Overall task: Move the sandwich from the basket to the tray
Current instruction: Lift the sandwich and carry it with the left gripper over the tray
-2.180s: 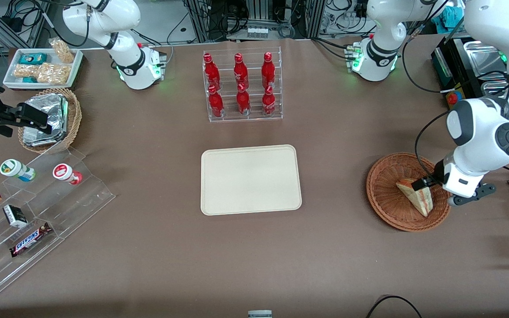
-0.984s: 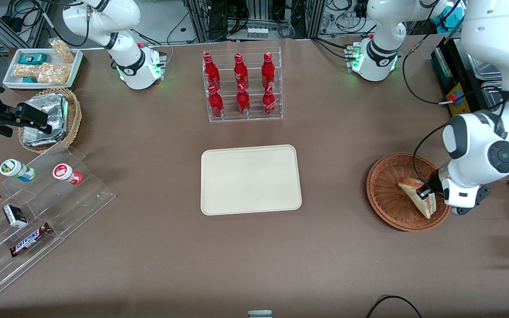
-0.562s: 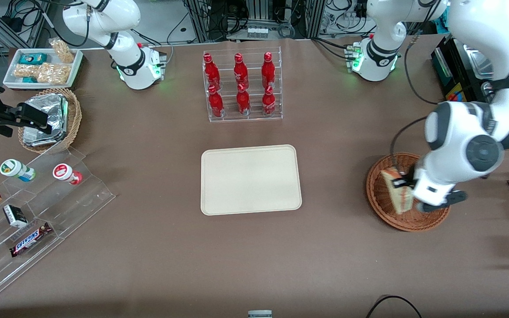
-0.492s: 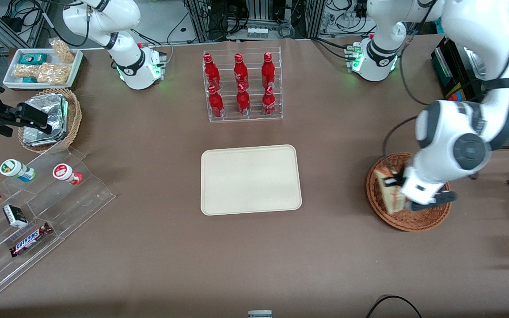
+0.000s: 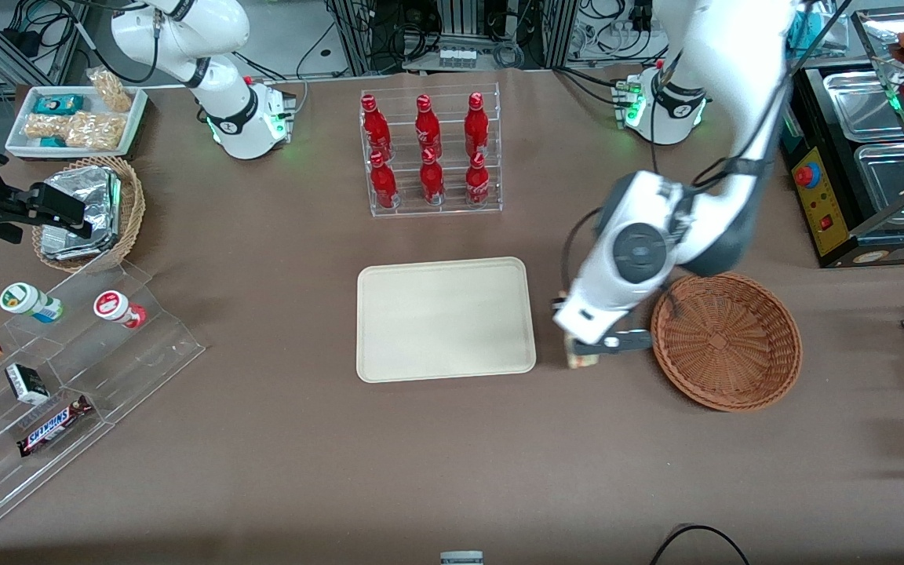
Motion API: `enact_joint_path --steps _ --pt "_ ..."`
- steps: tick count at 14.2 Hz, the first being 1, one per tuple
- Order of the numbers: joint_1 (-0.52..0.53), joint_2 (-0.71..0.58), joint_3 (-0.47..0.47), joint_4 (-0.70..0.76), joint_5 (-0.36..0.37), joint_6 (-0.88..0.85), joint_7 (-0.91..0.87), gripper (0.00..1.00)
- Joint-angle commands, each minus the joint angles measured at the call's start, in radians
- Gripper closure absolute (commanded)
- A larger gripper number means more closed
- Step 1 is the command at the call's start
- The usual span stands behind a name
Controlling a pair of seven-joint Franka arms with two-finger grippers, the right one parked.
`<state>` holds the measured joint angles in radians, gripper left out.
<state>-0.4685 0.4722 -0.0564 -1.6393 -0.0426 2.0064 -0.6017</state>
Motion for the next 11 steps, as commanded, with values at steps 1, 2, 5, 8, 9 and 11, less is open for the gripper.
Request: enact_joint_path --steps 1,2,5,8,9,11 --pt "-0.102 0.143 0.013 0.181 -0.025 -0.015 -0.120 1.00" --pt "-0.128 0.189 0.013 0.238 -0.020 -0.012 -0.172 1.00" --pt "-0.206 0.276 0.013 0.334 -0.019 0.026 -0.272 1.00" --pt "-0.277 0.345 0.017 0.384 -0.014 0.069 -0.334 1.00" --pt "-0.288 0.362 0.017 0.403 -0.016 0.071 -0.339 1.00" --pt "-0.312 0.376 0.017 0.414 -0.013 0.077 -0.352 1.00"
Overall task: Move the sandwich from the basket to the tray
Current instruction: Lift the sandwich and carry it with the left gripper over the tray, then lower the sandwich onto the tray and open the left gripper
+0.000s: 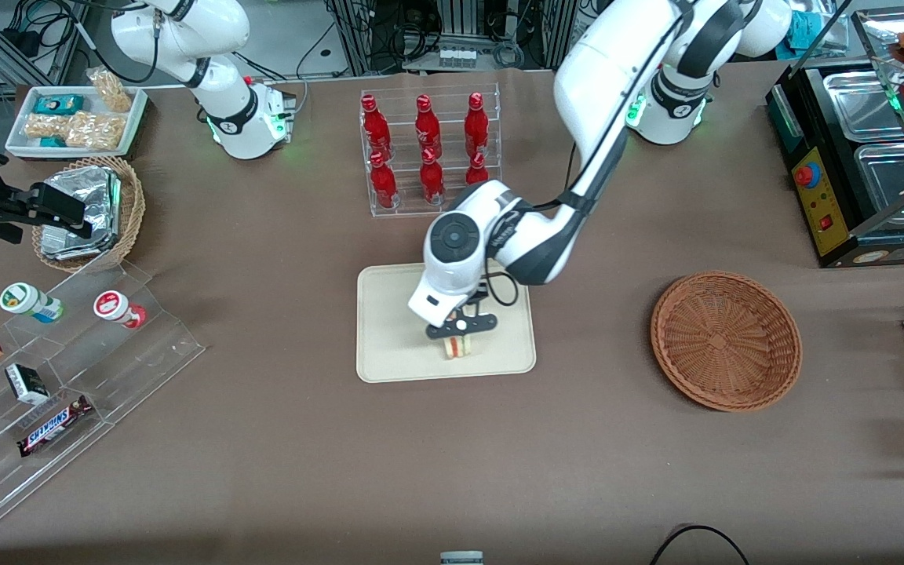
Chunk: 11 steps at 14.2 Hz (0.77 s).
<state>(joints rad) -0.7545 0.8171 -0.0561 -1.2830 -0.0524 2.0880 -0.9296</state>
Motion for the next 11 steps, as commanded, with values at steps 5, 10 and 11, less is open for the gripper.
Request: enact_joint_path --steps 5,10,11 --pt "-0.045 0.043 0.016 0.022 0.049 0.063 -0.048 0.87" --pt "-0.060 0.021 0.022 -0.007 0.054 0.087 -0.083 0.00" --pt "-0.060 -0.002 0.024 -0.015 0.060 0.087 -0.084 0.00"
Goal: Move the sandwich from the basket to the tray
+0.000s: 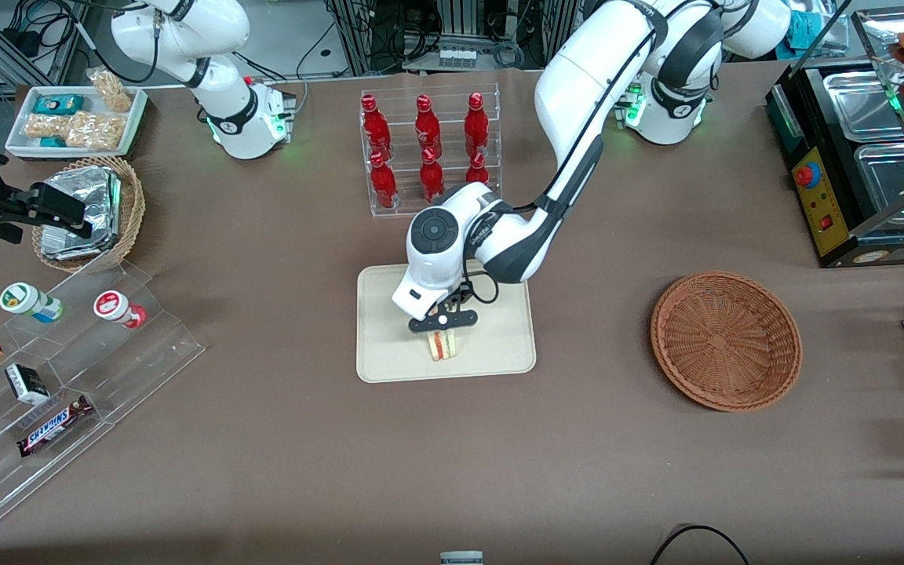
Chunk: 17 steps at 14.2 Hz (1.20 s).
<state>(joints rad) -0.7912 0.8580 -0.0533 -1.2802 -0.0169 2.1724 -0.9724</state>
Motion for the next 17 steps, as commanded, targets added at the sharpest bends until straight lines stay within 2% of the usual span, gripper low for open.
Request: enact_joint_path --steps 1,5,8,10,13,17 --pt "-0.019 -0.072 0.020 -0.042 0.025 0.003 -0.042 0.00" --pt "-0.017 -0.187 0.023 -0.050 0.026 -0.143 -0.034 0.00" --pt "0.003 -0.292 0.049 -0.112 0.061 -0.275 0.016 0.00" --pt "0.055 -0.385 0.050 -0.229 0.054 -0.273 0.035 0.00" --pt "0.133 -0.467 0.059 -0.322 0.061 -0.272 0.055 0.00" --pt "0.239 -0.580 0.059 -0.454 0.054 -0.272 0.254 0.00"
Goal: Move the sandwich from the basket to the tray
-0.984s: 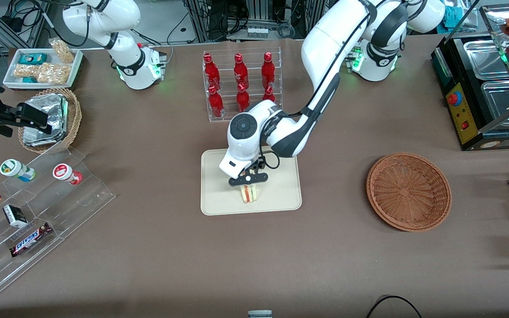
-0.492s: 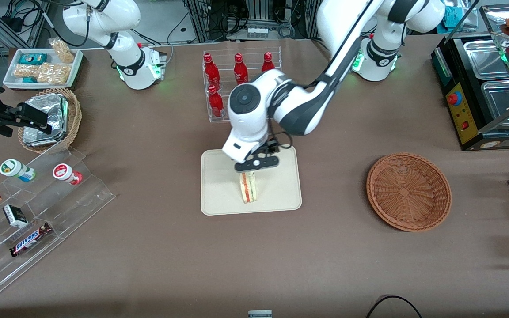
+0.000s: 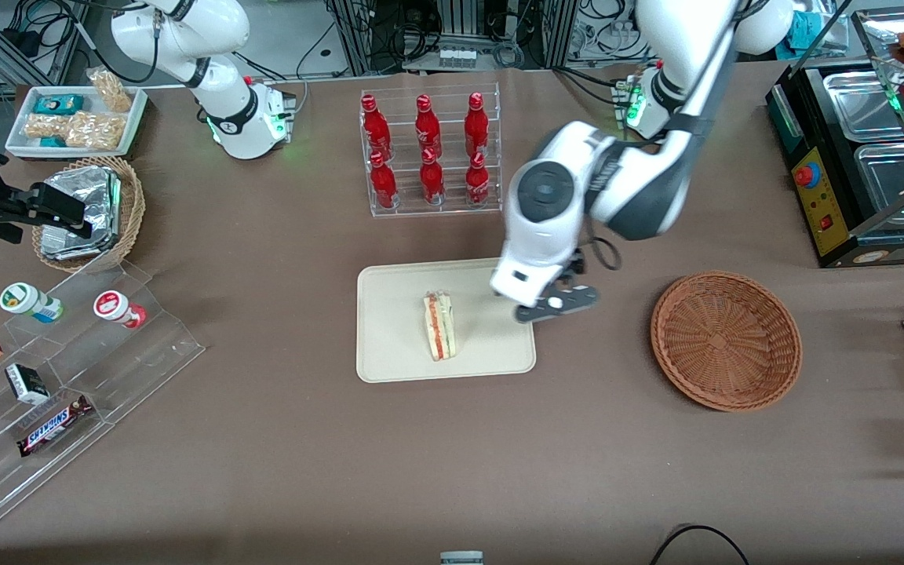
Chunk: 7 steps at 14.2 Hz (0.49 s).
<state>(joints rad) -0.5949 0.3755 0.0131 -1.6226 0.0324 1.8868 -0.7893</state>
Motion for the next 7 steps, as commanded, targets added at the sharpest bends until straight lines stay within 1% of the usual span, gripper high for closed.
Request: enact_joint_path --steps 1,4,6,7 --pt "0.076 -0.128 -0.005 -0.141 0.004 0.012 0.123 0.00" --pt "0.160 -0.216 -0.005 -0.223 0.004 0.005 0.281 0.00" --pt "0.210 -0.259 -0.005 -0.241 0.004 -0.017 0.359 0.00" --pt "0.231 -0.277 -0.004 -0.240 0.006 -0.053 0.414 0.00"
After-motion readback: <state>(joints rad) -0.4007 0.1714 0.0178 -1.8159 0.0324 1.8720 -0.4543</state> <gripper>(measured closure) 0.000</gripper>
